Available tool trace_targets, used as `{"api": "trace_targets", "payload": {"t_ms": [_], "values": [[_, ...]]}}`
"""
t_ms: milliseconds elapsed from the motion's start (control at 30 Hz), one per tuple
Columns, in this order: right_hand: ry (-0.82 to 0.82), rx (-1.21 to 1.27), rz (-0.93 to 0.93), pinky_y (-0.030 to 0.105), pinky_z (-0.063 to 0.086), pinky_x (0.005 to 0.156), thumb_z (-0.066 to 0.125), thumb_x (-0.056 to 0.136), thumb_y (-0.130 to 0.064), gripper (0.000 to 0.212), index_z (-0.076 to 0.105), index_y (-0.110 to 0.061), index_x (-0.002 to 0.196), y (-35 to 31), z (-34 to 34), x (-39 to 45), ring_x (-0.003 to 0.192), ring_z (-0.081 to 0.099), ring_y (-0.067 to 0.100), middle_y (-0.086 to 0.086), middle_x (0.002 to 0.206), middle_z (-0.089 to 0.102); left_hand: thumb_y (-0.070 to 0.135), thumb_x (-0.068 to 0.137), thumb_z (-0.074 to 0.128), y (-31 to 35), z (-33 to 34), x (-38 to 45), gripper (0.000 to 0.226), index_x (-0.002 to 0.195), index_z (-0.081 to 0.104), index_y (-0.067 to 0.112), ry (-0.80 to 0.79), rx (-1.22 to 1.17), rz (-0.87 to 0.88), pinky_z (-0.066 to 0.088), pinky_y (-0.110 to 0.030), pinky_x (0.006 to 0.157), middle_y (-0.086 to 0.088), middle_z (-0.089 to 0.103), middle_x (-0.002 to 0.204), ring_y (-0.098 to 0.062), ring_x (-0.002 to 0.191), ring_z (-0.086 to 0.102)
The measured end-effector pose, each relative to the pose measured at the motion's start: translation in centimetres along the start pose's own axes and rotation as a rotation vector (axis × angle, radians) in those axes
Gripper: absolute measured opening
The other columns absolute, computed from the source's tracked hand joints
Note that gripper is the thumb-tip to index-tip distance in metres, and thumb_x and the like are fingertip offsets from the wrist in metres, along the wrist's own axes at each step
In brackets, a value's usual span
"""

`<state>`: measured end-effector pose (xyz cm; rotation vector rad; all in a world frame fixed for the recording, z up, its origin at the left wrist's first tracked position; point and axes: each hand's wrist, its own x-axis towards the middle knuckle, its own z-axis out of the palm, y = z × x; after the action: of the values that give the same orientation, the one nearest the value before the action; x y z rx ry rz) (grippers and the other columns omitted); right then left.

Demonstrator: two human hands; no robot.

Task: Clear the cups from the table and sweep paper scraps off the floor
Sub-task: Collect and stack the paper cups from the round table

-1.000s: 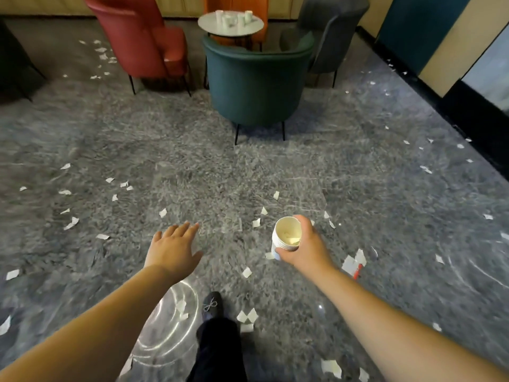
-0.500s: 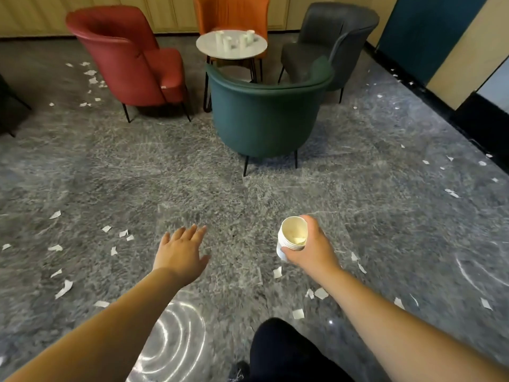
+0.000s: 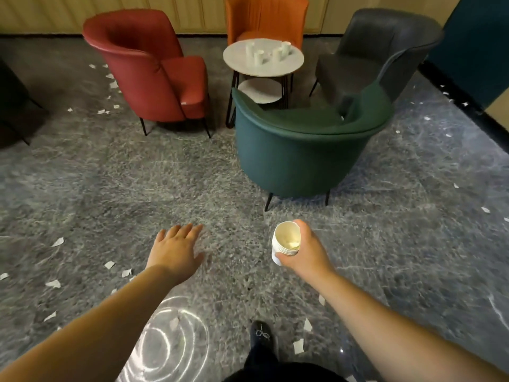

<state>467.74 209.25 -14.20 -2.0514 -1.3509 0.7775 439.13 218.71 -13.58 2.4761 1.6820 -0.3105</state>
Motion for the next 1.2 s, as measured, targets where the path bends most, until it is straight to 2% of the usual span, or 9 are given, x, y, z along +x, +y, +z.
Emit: {"api": "trace_targets", "payload": {"t_ms": [233, 300, 367, 433, 533, 800, 1000, 1200], "values": [[-0.046, 0.009, -0.077, 0.023, 0.041, 0.082, 0.084, 0.065, -0.032, 0.081, 0.04, -0.023, 0.133, -5.9, 1.4, 14.0, 0.106, 0.051, 0.017, -0.002, 0.122, 0.051, 0.061, 0.093, 0.041, -4.9, -3.0, 11.0, 0.074, 0.155, 0.014, 0.031, -0.003, -0.038, -0.086, 0.015, -0.043, 0.12, 0.005, 0.023, 0.16, -0.021, 0.147, 0.019], [-0.047, -0.011, -0.086, 0.02, 0.035, 0.077, 0.084, 0.065, -0.035, 0.081, 0.04, -0.026, 0.132, -7.7, 2.6, 18.1, 0.1, 0.049, 0.013, -0.007, 0.118, 0.05, 0.061, 0.094, 0.04, -6.8, -3.4, 14.3, 0.074, 0.155, 0.012, 0.031, -0.01, -0.035, -0.097, 0.014, -0.043, 0.12, 0.005, 0.022, 0.161, -0.021, 0.148, 0.018], [-0.062, -0.017, -0.078, 0.022, 0.036, 0.076, 0.083, 0.065, -0.037, 0.082, 0.038, -0.029, 0.133, -9.4, 3.9, 22.0, 0.099, 0.048, 0.013, -0.007, 0.117, 0.049, 0.06, 0.094, 0.04, -9.0, -4.0, 17.9, 0.074, 0.156, 0.012, 0.03, -0.015, -0.045, -0.105, 0.014, -0.043, 0.12, 0.004, 0.022, 0.161, -0.022, 0.148, 0.017], [-0.068, 0.0, -0.075, 0.028, 0.044, 0.083, 0.083, 0.066, -0.034, 0.082, 0.037, -0.026, 0.134, -11.3, 5.5, 26.5, 0.106, 0.052, 0.018, -0.002, 0.123, 0.051, 0.06, 0.095, 0.039, -11.7, -4.9, 22.2, 0.074, 0.156, 0.012, 0.029, -0.016, -0.047, -0.095, 0.014, -0.044, 0.12, 0.003, 0.021, 0.161, -0.023, 0.148, 0.017], [-0.06, 0.008, -0.07, 0.034, 0.048, 0.088, 0.083, 0.067, -0.032, 0.08, 0.038, -0.024, 0.132, -14.4, 7.6, 32.8, 0.108, 0.053, 0.021, 0.001, 0.124, 0.051, 0.059, 0.095, 0.039, -15.5, -6.6, 29.0, 0.073, 0.156, 0.012, 0.028, -0.004, -0.032, -0.065, 0.014, -0.045, 0.12, 0.002, 0.021, 0.161, -0.023, 0.148, 0.016], [-0.03, 0.05, 0.009, 0.023, 0.039, 0.079, 0.084, 0.065, -0.034, 0.082, 0.035, -0.032, 0.131, -21.2, 11.2, 47.2, 0.103, 0.051, 0.015, -0.003, 0.122, 0.05, 0.058, 0.096, 0.04, -23.1, -11.1, 44.8, 0.073, 0.156, 0.012, 0.027, -0.029, -0.016, 0.01, 0.016, -0.045, 0.119, 0.002, 0.022, 0.161, -0.022, 0.148, 0.017], [-0.021, 0.036, 0.0, 0.031, 0.046, 0.09, 0.084, 0.066, -0.029, 0.084, 0.037, -0.026, 0.135, -24.5, 12.8, 59.0, 0.11, 0.051, 0.018, -0.001, 0.126, 0.049, 0.059, 0.096, 0.038, -26.5, -13.1, 57.2, 0.073, 0.156, 0.01, 0.028, -0.047, -0.023, 0.044, 0.012, -0.045, 0.12, 0.002, 0.019, 0.162, -0.023, 0.149, 0.014], [-0.03, 0.036, -0.035, 0.037, 0.048, 0.092, 0.084, 0.067, -0.03, 0.083, 0.038, -0.026, 0.135, -28.0, 13.9, 73.0, 0.11, 0.051, 0.02, 0.0, 0.125, 0.05, 0.058, 0.096, 0.039, -29.9, -15.8, 70.0, 0.072, 0.155, 0.011, 0.03, -0.055, 0.022, 0.049, 0.012, -0.046, 0.12, 0.002, 0.018, 0.162, -0.023, 0.148, 0.014]]}}
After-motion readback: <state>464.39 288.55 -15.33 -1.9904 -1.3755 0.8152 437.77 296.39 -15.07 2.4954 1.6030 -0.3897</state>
